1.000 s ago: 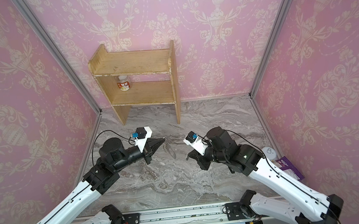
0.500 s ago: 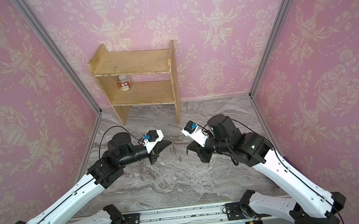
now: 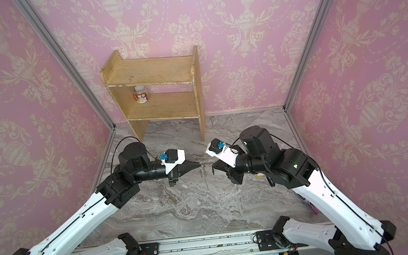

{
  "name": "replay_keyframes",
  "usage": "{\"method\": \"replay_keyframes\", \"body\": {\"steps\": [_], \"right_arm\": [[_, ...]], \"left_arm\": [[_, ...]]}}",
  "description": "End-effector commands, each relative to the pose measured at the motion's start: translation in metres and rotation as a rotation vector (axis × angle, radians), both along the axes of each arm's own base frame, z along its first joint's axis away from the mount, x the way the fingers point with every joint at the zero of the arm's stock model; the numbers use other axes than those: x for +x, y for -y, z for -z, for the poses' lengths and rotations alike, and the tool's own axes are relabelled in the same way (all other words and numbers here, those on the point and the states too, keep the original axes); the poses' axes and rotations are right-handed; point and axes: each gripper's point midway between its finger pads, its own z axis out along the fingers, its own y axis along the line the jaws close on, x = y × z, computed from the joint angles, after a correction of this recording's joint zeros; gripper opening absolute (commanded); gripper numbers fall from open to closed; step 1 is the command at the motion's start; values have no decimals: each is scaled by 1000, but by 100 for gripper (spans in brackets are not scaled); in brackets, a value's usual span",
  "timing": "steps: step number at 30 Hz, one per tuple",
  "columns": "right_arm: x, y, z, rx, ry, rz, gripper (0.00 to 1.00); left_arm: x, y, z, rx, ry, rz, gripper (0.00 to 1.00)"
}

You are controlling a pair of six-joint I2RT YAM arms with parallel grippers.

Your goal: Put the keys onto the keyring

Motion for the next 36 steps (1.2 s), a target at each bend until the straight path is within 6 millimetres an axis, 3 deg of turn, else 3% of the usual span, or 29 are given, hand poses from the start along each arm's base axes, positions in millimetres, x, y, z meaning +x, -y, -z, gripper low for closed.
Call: {"method": "replay_keyframes", "body": {"steps": [1,10,36], "right_arm": [[-17,6,-16,2,87,-94,0],[-34,11,-30,1,86,-152,0],[-22,12,-34,11,69,-71,0]], "left_arm": [[-22,4,-20,-50,-25,129,0],[-26,14,-23,-68,-106,219,0],[-20,21,-21,-50,-100,233,0]]}}
